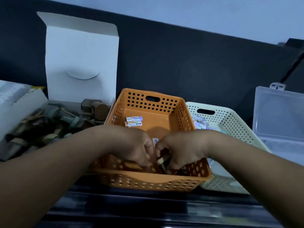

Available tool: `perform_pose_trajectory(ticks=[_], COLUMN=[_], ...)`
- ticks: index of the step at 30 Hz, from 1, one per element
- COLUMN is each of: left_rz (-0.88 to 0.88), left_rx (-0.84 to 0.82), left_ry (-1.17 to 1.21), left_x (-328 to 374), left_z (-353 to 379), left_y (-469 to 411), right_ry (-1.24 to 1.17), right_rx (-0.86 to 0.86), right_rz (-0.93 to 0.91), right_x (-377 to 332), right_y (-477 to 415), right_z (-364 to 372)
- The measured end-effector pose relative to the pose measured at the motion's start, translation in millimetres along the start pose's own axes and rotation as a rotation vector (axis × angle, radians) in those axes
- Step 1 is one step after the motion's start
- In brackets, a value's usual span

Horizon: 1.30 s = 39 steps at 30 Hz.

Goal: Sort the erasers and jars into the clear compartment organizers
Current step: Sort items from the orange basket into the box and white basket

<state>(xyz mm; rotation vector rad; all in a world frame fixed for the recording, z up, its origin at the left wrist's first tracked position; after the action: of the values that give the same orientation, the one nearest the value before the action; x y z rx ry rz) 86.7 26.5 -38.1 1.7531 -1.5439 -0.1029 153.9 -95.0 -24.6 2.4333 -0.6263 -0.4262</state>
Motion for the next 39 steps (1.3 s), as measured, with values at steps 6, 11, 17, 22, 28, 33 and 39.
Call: perform_pose_trajectory(ticks=[6, 11, 17, 22, 28, 33, 39], left_rz=[0.069, -0.114, -0.411, -0.336, -0.305, -0.121, 0.057], left_rx=[0.464, 0.81, 0.767, 0.815, 0.913, 0.973, 0.737], left_ry=[0.059, -0.198, -0.332, -0.115, -0.044, 0.01, -0.148], left_x=[-12, -56, -117, -131, -128, -84, -16], left_z=[-31, -53, -40, -29, -40, -53, -56], left_y=[33, 72, 95, 104, 116, 103, 37], right_ry=[-0.076, -0.279, -0.31, -0.267, -0.366, -0.34, -0.033], right_rx=[0.252, 0.564, 0.686, 0.67, 0.751, 0.726, 0.467], right_rz=[0.001, -0.156, -0.342, -0.38, -0.337, -0.188, 0.098], right_x=[7, -18, -82, -111, -97, -34, 18], right_y=[-5, -9, -39, -73, -76, -45, -31], right_z=[-23, -61, -85, -89, -96, -99, -69])
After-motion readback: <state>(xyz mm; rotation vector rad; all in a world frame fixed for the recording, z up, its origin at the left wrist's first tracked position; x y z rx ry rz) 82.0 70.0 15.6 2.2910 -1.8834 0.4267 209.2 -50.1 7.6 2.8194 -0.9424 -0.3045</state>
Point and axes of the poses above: each hand's wrist, its own y-axis away from the middle knuckle, its own z-axis out of the palm, x = y × z, the point moved 2 cm from there along -y, towards the middle knuckle
